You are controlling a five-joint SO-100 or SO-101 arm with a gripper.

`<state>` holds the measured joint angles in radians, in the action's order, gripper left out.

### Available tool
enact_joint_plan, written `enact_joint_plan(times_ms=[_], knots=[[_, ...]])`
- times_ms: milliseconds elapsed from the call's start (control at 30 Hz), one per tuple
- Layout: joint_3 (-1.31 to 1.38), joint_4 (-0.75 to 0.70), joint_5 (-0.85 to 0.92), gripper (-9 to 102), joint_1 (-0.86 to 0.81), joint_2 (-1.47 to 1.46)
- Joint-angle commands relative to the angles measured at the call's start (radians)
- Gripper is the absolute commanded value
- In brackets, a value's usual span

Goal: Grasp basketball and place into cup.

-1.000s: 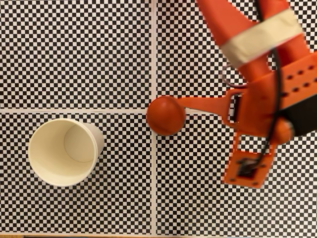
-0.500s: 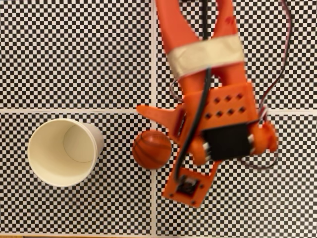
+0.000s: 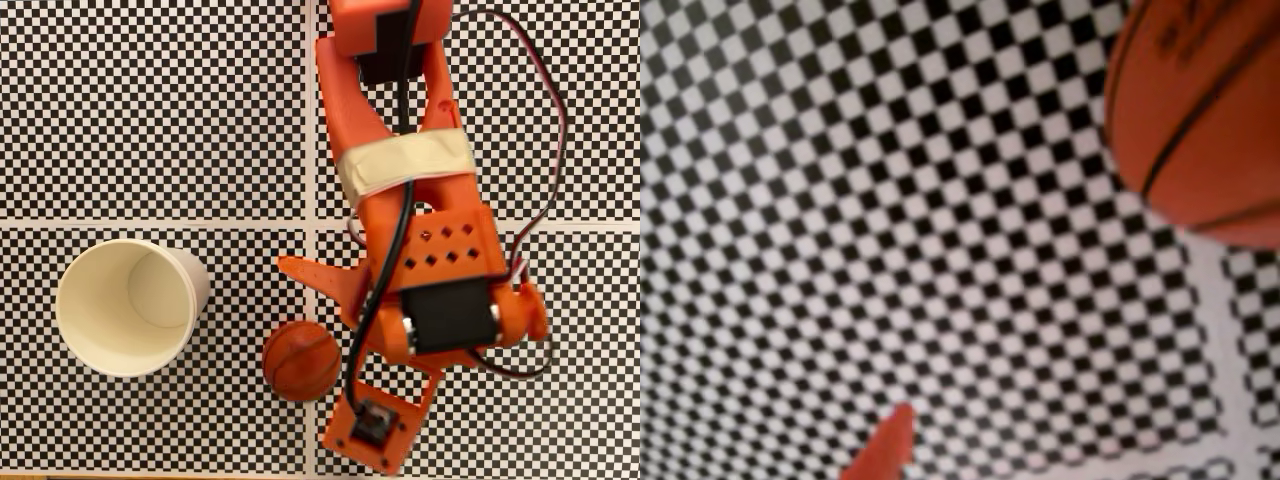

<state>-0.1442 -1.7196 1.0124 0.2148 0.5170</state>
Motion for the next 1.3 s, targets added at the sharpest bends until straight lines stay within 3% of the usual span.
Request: enact_joint_plan(times_ms=[0,233,1267], knots=[[0.103,-0.006,0.005,72,-0.002,0.005],[0.207,0.011,0.029,66,-0.044,-0.017],[0.232,0.236,-0.060,67,0.031,-0.086]])
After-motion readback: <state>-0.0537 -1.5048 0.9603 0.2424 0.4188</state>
